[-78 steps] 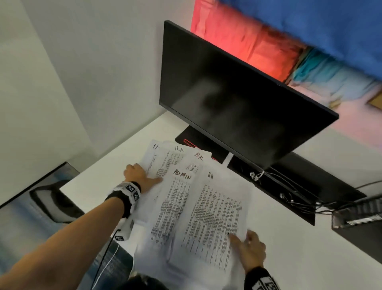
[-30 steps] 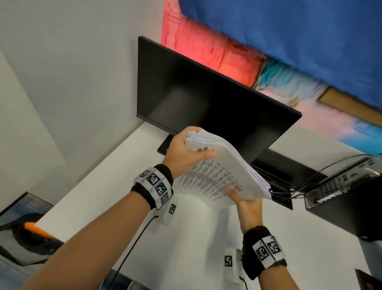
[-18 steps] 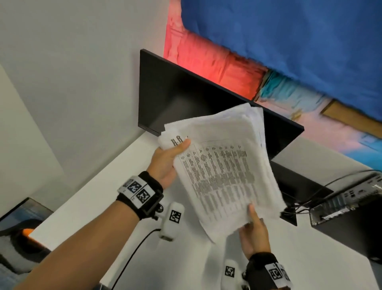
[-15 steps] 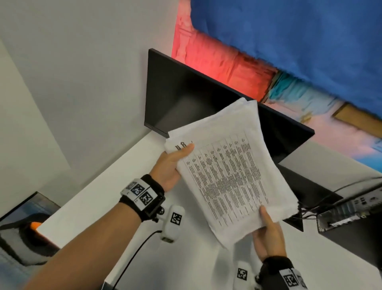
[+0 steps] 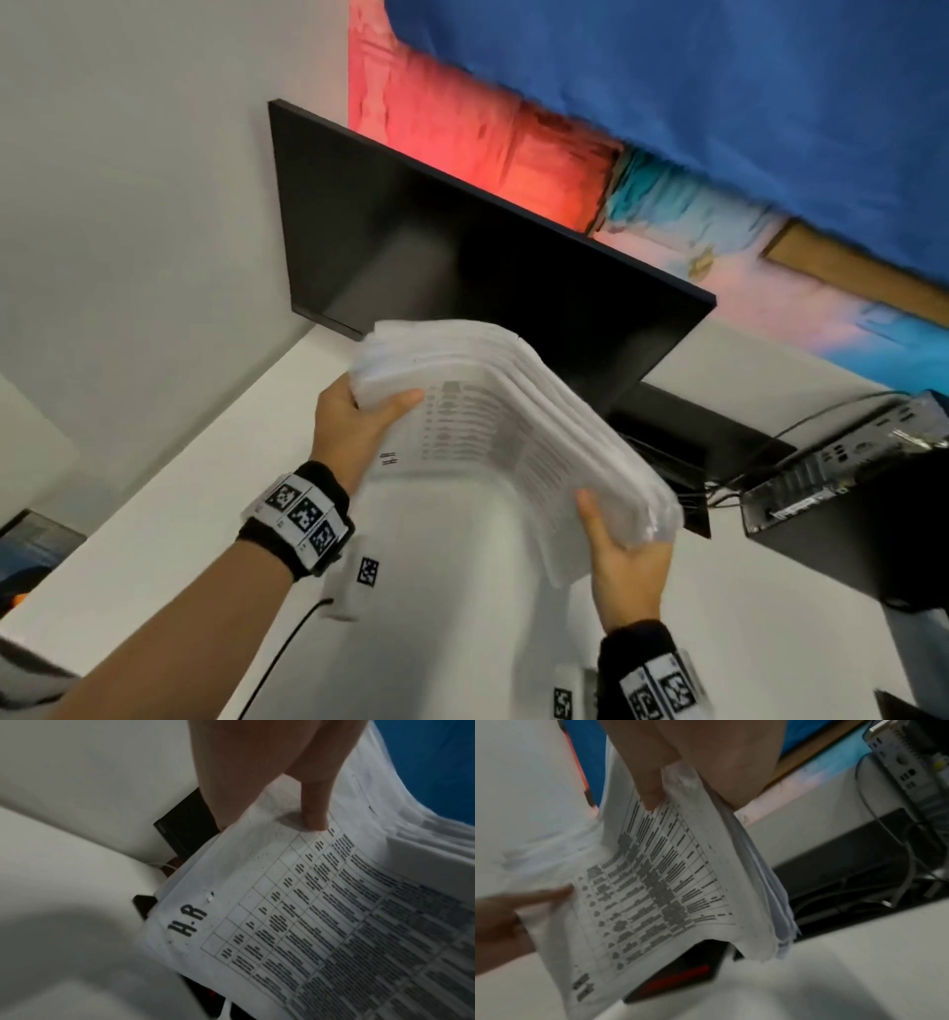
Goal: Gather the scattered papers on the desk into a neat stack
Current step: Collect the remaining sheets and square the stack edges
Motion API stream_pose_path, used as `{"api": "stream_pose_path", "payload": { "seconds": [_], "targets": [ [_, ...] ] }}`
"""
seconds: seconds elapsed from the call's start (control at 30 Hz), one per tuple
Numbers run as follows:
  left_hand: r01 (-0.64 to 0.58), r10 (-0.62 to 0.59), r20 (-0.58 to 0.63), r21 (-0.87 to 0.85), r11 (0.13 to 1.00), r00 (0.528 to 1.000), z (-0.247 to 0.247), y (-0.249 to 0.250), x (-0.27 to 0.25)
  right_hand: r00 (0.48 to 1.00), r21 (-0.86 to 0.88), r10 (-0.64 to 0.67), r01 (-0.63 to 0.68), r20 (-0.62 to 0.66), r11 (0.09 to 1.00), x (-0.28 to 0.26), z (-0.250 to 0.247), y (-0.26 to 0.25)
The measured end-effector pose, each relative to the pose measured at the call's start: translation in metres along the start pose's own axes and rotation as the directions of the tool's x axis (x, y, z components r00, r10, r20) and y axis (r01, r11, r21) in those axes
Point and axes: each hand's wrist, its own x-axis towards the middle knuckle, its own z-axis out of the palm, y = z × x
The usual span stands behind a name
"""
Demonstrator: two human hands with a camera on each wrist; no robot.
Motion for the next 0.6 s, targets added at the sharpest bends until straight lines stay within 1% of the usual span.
{"api": "stream_pose_path", "payload": {
  "seconds": [0.07, 0.1, 0.13, 0.17, 0.23, 0.3, 0.37, 0.4, 0.43, 0.47, 0.5, 0.53, 0.57, 0.6],
  "targets": [
    [0.033, -0.035, 0.023, 0.053, 0.998, 0.999, 0.0, -0.013, -0.004, 0.995, -0.023, 0.098, -0.099, -0.005, 0.995, -0.002, -0.002, 0.025],
    [0.049, -0.051, 0.031, 0.08, 0.996, 0.998, 0.0, -0.016, -0.005, 0.989, -0.06, 0.149, -0.15, -0.01, 0.987, -0.003, -0.006, 0.036],
    [0.066, -0.069, 0.024, 0.093, 0.993, 0.997, 0.001, -0.018, -0.005, 0.985, -0.122, 0.17, -0.172, -0.024, 0.977, -0.004, -0.008, 0.042],
    [0.078, -0.079, 0.005, 0.09, 0.993, 0.997, 0.002, -0.017, -0.004, 0.987, -0.178, 0.153, -0.159, -0.046, 0.971, -0.003, -0.01, 0.045],
    [0.082, -0.079, -0.039, 0.095, 0.992, 0.996, 0.008, -0.011, 0.0, 0.998, -0.257, 0.023, -0.039, -0.063, 0.966, 0.002, -0.013, 0.042],
    [0.086, -0.078, -0.066, 0.123, 0.989, 0.995, 0.014, -0.007, 0.006, 0.993, -0.375, -0.121, 0.104, -0.02, 0.921, 0.009, -0.015, 0.038],
    [0.095, -0.08, -0.105, 0.152, 0.984, 0.991, 0.018, -0.007, 0.014, 0.961, -0.539, -0.264, 0.262, 0.076, 0.8, 0.013, -0.017, 0.037],
    [0.099, -0.078, -0.126, 0.163, 0.982, 0.989, 0.019, -0.008, 0.018, 0.942, -0.596, -0.309, 0.323, 0.129, 0.735, 0.014, -0.019, 0.037],
    [0.101, -0.078, -0.141, 0.165, 0.981, 0.987, 0.019, -0.01, 0.022, 0.926, -0.635, -0.337, 0.366, 0.172, 0.68, 0.015, -0.022, 0.038],
    [0.107, -0.082, -0.149, 0.163, 0.981, 0.985, 0.019, -0.01, 0.025, 0.921, -0.654, -0.337, 0.378, 0.195, 0.655, 0.015, -0.025, 0.038],
    [0.115, -0.093, -0.146, 0.156, 0.981, 0.985, 0.018, -0.01, 0.027, 0.929, -0.66, -0.315, 0.36, 0.192, 0.659, 0.016, -0.027, 0.039],
    [0.13, -0.111, -0.128, 0.149, 0.98, 0.986, 0.016, -0.009, 0.028, 0.945, -0.649, -0.28, 0.319, 0.166, 0.691, 0.017, -0.028, 0.04],
    [0.147, -0.133, -0.095, 0.151, 0.978, 0.986, 0.014, -0.009, 0.027, 0.965, -0.612, -0.229, 0.257, 0.125, 0.748, 0.019, -0.031, 0.043],
    [0.162, -0.156, -0.048, 0.164, 0.973, 0.987, 0.011, -0.009, 0.027, 0.986, -0.553, -0.151, 0.168, 0.076, 0.816, 0.023, -0.034, 0.047]
  ]
}}
